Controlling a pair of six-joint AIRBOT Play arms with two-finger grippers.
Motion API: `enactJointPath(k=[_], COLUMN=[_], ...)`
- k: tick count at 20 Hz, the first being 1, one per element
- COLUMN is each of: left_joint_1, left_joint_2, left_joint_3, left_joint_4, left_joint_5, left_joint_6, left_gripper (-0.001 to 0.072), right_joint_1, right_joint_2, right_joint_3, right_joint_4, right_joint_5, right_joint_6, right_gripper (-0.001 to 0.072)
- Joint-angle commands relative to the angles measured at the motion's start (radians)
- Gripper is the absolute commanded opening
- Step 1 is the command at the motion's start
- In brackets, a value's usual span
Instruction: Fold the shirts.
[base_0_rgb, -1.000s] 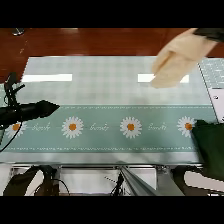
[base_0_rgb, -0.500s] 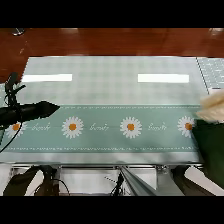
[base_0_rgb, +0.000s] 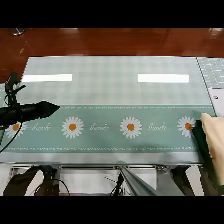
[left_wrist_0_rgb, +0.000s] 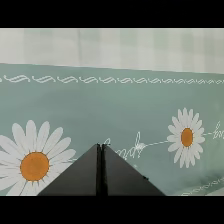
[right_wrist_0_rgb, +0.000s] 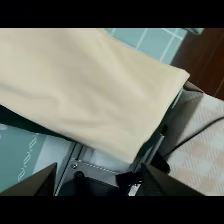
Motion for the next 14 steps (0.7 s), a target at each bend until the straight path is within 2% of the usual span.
enactJointPath(k=[1,2,3,4,5,6,8,9,10,11,14], left_joint_1=[0.0,0.0,0.0,-0.001,0.0,0.001,-0.004,-0.021,-0.063,-0.122,-0.376], left_joint_2=[-0.003,-0.01,-0.025,-0.055,-0.094,-0.146,-0.249,-0.291,-0.329,-0.355,-0.377], left_joint_3=[0.0,0.001,0.01,0.038,0.082,0.146,0.319,0.415,0.525,0.625,0.788], left_joint_4=[-0.001,-0.011,-0.027,-0.038,-0.038,-0.039,-0.116,-0.175,-0.199,-0.163,0.191], left_joint_5=[0.011,0.033,0.048,0.047,0.03,0.005,-0.067,-0.084,-0.077,-0.043,0.152], left_joint_6=[0.0,0.0,0.001,0.016,0.055,0.068,0.068,0.068,0.068,0.06,-0.069], left_gripper=[0.0034,0.0034,0.0034,0.0034,0.0034,0.0034,0.0033,0.0032,0.0031,0.003,0.0031], right_joint_1=[-0.016,-0.016,-0.016,-0.016,-0.016,-0.016,0.029,0.113,0.229,0.387,0.897], right_joint_2=[0.031,0.024,0.013,-0.003,-0.019,-0.032,-0.049,-0.056,-0.062,-0.071,-0.162], right_joint_3=[-0.048,-0.042,-0.026,-0.003,0.021,0.041,0.045,0.045,0.045,0.045,0.044], right_joint_4=[-0.063,-0.009,0.094,0.214,0.378,0.608,1.089,1.223,1.231,1.136,0.604], right_joint_5=[-0.031,-0.065,-0.112,-0.162,-0.224,-0.322,-0.531,-0.603,-0.653,-0.69,-0.719], right_joint_6=[0.034,0.022,0.004,-0.007,-0.026,-0.06,-0.175,-0.231,-0.267,-0.282,-0.209], right_gripper=[0.0625,0.0621,0.0585,0.0424,0.0147,0.0023,0.0022,0.0022,0.0022,0.0022,0.0022])
